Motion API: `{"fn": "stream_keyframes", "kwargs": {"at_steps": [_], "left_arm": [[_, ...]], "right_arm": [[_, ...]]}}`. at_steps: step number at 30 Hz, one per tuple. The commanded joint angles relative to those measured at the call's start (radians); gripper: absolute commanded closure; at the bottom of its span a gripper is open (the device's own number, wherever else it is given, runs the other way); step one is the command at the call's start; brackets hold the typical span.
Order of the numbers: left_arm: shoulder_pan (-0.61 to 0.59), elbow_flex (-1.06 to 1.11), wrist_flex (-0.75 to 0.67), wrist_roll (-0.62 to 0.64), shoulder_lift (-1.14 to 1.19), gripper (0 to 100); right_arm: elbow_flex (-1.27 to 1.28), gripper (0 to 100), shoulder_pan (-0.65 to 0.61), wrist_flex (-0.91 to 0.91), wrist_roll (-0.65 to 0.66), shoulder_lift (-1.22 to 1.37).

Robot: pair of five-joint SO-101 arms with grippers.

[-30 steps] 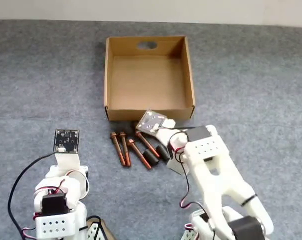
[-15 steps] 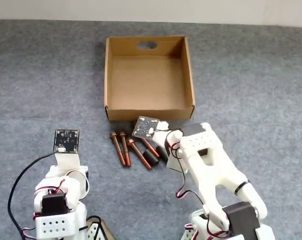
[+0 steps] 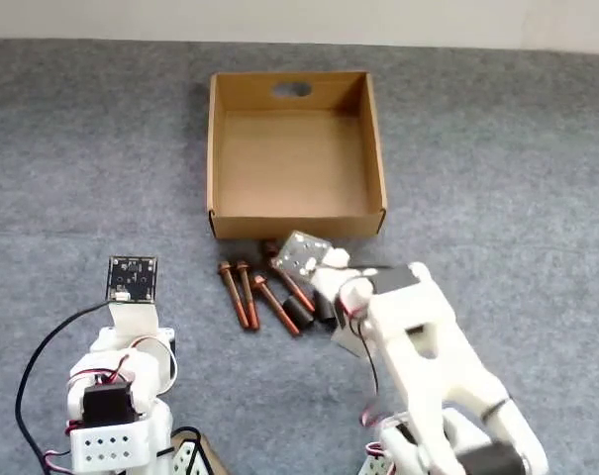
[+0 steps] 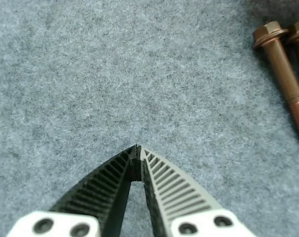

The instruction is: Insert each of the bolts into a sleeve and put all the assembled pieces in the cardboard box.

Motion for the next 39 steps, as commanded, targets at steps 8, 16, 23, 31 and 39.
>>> {"fn": "stream_keyframes", "kwargs": {"at_steps": [8, 16, 23, 31, 39], "left_arm": [[0.010, 0.018, -0.008, -0.005, -0.005, 99], [0.010, 0.018, -0.008, -0.005, -0.005, 99], [0.010, 0.018, -0.008, -0.005, -0.005, 99], [0.010, 0.018, -0.008, -0.005, -0.005, 99], [0.010, 0.018, -0.008, -0.005, -0.005, 99]], "right_arm": [[0.099, 72.4, -0.013, -0.015, -0.187, -0.386], [0.111, 67.7, -0.027, -0.070, -0.006, -0.352], [0.088, 67.7, -0.027, -0.082, 0.138, -0.131], [0.015, 67.7, -0.027, -0.189, 0.138, 0.094], [-0.004, 91.1, -0.027, -0.197, 0.132, 0.196]]}}
